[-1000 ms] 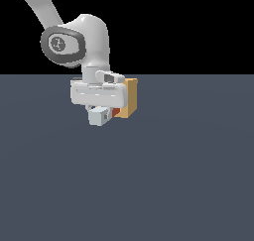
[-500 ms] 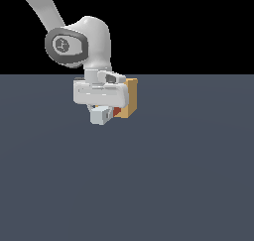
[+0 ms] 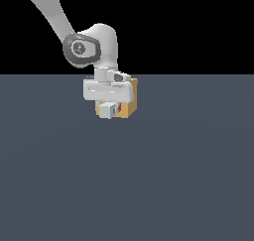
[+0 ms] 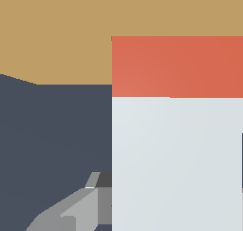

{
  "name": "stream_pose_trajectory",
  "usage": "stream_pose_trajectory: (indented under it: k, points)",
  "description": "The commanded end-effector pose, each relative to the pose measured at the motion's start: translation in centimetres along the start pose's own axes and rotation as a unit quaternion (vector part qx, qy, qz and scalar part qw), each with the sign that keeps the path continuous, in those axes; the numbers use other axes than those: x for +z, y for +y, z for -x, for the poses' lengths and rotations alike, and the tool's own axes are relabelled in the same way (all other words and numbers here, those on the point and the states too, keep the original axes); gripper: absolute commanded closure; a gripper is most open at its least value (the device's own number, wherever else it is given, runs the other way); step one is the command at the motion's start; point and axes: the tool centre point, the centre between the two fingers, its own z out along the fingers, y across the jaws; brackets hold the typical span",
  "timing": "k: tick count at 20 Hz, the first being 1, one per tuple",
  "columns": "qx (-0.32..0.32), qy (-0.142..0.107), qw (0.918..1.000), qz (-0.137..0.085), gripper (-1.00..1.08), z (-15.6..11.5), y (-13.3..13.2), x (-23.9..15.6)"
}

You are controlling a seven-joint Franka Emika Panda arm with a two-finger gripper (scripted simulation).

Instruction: Insert the peg into the horizontal hole in a box.

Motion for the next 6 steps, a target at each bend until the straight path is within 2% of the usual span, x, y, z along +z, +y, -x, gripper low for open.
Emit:
stream_pose_trajectory:
  k: [1,6]
  points:
    - [0.000,0.001,1.0000,0.002,1.08,-1.13,0.15,-0.19]
    - [0.000,0.001,1.0000,0.002,1.08,-1.85,0.19,-0.21]
